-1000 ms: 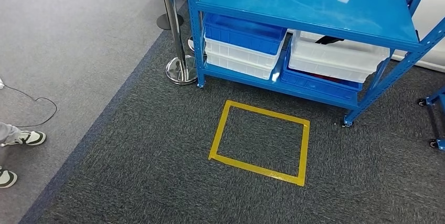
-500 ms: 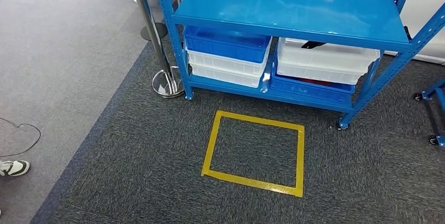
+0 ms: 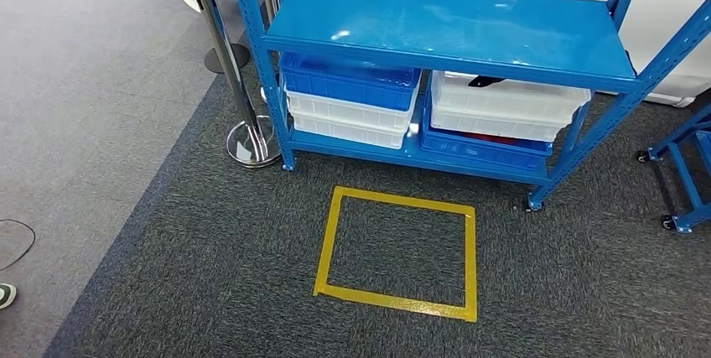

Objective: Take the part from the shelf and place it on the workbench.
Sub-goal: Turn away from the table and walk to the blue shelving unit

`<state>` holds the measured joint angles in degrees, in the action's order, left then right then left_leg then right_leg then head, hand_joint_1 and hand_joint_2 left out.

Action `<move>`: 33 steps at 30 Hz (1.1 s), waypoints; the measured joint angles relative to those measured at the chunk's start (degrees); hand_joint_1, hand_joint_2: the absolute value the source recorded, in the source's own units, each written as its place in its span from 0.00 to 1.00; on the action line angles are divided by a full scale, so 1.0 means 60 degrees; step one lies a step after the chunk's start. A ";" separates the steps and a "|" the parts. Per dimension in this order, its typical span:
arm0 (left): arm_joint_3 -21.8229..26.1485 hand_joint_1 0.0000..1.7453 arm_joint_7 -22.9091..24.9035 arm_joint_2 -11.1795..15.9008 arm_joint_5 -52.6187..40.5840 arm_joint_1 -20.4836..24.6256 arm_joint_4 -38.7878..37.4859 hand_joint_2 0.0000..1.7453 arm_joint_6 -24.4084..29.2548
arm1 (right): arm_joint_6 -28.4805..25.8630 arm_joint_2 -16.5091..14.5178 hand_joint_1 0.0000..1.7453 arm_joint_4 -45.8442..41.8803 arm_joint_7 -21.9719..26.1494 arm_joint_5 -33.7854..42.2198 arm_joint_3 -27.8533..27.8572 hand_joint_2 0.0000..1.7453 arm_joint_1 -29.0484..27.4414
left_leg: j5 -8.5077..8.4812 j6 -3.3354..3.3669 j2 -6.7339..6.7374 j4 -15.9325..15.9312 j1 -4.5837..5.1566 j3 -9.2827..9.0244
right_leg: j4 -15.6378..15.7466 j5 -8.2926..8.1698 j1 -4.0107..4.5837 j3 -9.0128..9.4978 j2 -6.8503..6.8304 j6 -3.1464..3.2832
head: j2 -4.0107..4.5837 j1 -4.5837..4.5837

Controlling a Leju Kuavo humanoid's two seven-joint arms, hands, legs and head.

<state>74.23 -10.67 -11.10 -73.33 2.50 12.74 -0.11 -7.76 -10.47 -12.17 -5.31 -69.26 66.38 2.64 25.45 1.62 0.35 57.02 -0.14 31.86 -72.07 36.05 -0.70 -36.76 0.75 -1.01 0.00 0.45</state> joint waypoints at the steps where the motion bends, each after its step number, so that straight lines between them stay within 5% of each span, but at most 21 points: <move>1: -0.0003 0.00 0.0029 -0.0001 0.0000 -0.0001 0.0000 0.00 -0.0010 | 0.0018 0.0001 0.00 0.0000 -0.0006 -0.0014 0.0000 0.00 0.0002 | 0.0038 -0.0006 0.0030 0.0006 -0.0004 -0.0034 | -0.0301 -0.0012 -0.0030 -0.0221 -0.0014 -0.0036 | 0.0000 0.0000; 3: -0.0006 0.00 0.0084 -0.0004 0.0000 -0.0004 0.0000 0.00 -0.0035 | 0.0056 0.0006 0.00 0.0000 -0.0018 -0.0036 0.0000 0.00 -0.0003 | 0.0128 -0.0053 0.0064 0.0034 -0.0030 -0.0132 | 0.0170 -0.0602 -0.0092 -0.0122 -0.0074 -0.0100 | 0.0000 -0.0001; 6: -0.0008 0.00 0.0106 -0.0004 0.0000 -0.0005 0.0000 0.00 -0.0061 | 0.0082 0.0013 0.00 0.0000 -0.0030 -0.0052 0.0000 0.00 0.0010 | 0.0315 -0.0221 0.0102 0.0175 -0.0024 -0.0222 | 0.1814 -0.1426 -0.0105 0.0549 -0.0289 -0.0079 | 0.0000 0.0002; 11: -0.0010 0.00 0.0110 0.0001 0.0000 0.0007 0.0000 0.00 -0.0062 | 0.0085 0.0012 0.00 -0.0001 -0.0038 -0.0058 0.0000 0.00 0.0043 | 0.0535 -0.0474 0.0165 0.0347 -0.0029 -0.0223 | 0.2063 -0.1437 -0.0064 0.0633 -0.0198 0.0238 | 0.0000 0.0013; 16: -0.0012 0.00 0.0110 0.0003 0.0000 -0.0014 0.0000 0.00 -0.0065 | 0.0080 0.0011 0.00 -0.0004 -0.0044 -0.0057 0.0000 0.00 0.0039 | 0.1729 -0.0596 0.0043 0.2873 -0.0073 0.0928 | 0.2090 -0.1446 -0.0046 0.0632 -0.0078 0.0386 | 0.0000 0.0019; 18: -0.0012 0.00 0.0110 0.0003 0.0000 -0.0025 0.0000 0.00 -0.0066 | 0.0080 0.0010 0.00 -0.0004 -0.0045 -0.0057 0.0000 0.00 0.0038 | 0.1349 -0.0539 0.0031 0.2609 -0.0071 0.0827 | 0.2089 -0.1442 -0.0021 0.0662 0.0020 0.0388 | 0.0000 0.0019; 21: -0.0013 0.00 0.0110 0.0025 -0.0001 -0.0017 0.0000 0.00 -0.0065 | 0.0082 -0.0015 0.00 -0.0003 -0.0045 -0.0057 0.0000 0.00 0.0048 | 0.0477 -0.0330 -0.0160 0.0711 -0.0027 -0.0029 | 0.2086 -0.1439 0.0009 0.0702 0.0167 0.0345 | 0.0000 0.0015; 26: -0.0017 0.00 0.0117 0.0046 0.0000 -0.0006 0.0000 0.00 -0.0066 | 0.0086 -0.0039 0.00 -0.0004 -0.0044 -0.0058 0.0000 0.00 0.0035 | 0.0280 -0.0112 -0.0167 0.0017 0.0003 -0.0286 | 0.2075 -0.1419 -0.0033 0.0672 0.0197 0.0058 | 0.0001 0.0006; 28: -0.0017 0.00 0.0141 0.0047 0.0000 -0.0008 0.0000 0.00 -0.0058 | 0.0085 -0.0040 0.00 -0.0004 -0.0041 -0.0061 0.0000 0.00 0.0042 | 0.0155 -0.0030 -0.0074 -0.0160 -0.0053 -0.0364 | 0.1475 -0.1003 -0.0022 0.0403 0.0072 -0.0016 | 0.0000 -0.0011; 31: -0.0016 0.00 0.0185 0.0047 -0.0005 -0.0022 0.0000 0.00 -0.0051 | 0.0091 -0.0040 0.00 -0.0004 -0.0041 -0.0066 0.0000 0.00 0.0048 | 0.0150 0.0004 0.0057 -0.0154 -0.0025 -0.0339 | -0.0150 -0.0279 -0.0033 -0.0386 -0.0016 -0.0103 | 0.0000 -0.0020; 33: -0.0017 0.00 0.0193 0.0042 -0.0010 -0.0020 0.0000 0.00 -0.0051 | 0.0102 -0.0040 0.00 -0.0004 -0.0045 -0.0065 0.0000 0.00 0.0040 | 0.0185 -0.0013 0.0123 -0.0112 -0.0021 -0.0343 | -0.0086 -0.0556 -0.0042 -0.0348 -0.0057 -0.0134 | 0.0000 -0.0021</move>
<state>74.13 -9.51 -10.85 -73.39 2.38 12.74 -0.42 -7.15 -10.71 -12.20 -5.57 -69.65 66.38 2.88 26.55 1.54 1.09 56.35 -0.26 29.80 -72.59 32.72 -0.95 -38.85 0.41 -1.81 0.00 0.32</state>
